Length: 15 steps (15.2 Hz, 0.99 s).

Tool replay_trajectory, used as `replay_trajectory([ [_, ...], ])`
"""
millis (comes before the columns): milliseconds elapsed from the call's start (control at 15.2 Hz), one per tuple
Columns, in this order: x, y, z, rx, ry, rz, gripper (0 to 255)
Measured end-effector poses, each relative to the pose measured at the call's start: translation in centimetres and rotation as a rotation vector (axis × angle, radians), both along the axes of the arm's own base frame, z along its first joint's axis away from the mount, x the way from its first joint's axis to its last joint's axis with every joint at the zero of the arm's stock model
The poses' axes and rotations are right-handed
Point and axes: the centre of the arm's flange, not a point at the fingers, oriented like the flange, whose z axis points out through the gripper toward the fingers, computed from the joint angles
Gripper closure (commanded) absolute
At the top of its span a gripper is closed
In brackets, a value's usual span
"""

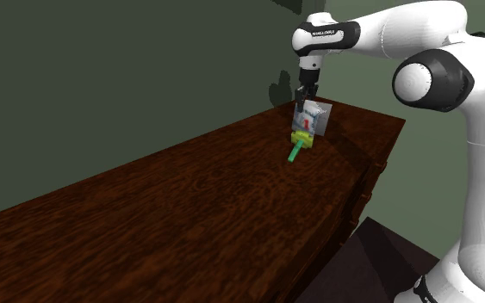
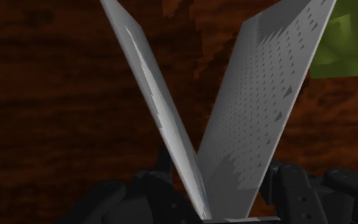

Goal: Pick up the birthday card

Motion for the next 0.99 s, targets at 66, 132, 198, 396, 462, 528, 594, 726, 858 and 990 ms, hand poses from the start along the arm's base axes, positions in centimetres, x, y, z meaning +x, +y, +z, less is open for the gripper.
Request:
replay_trajectory([
  [66, 0.0, 0.0, 0.0, 0.000, 0.000, 0.000, 255],
  [132, 0.0, 0.0, 0.0, 0.000, 0.000, 0.000, 255],
  [198, 0.0, 0.0, 0.0, 0.000, 0.001, 0.000, 255],
  [396, 0.1, 0.1, 1.1, 0.001, 0.002, 0.000, 255],
  [462, 0.0, 0.1, 1.5, 0.001, 0.002, 0.000, 255],
  [528, -0.1, 0.1, 1.9, 0.001, 0.002, 0.000, 255],
  [594, -0.1, 0.0, 2.4, 0.001, 0.002, 0.000, 255],
  [726, 0.0, 0.0, 3.5, 0.001, 0.002, 0.000, 255],
  [858, 0.1, 0.1, 4.6, 0.001, 0.002, 0.000, 255],
  [990, 0.1, 0.1, 5.7, 0.001, 0.002, 0.000, 255],
])
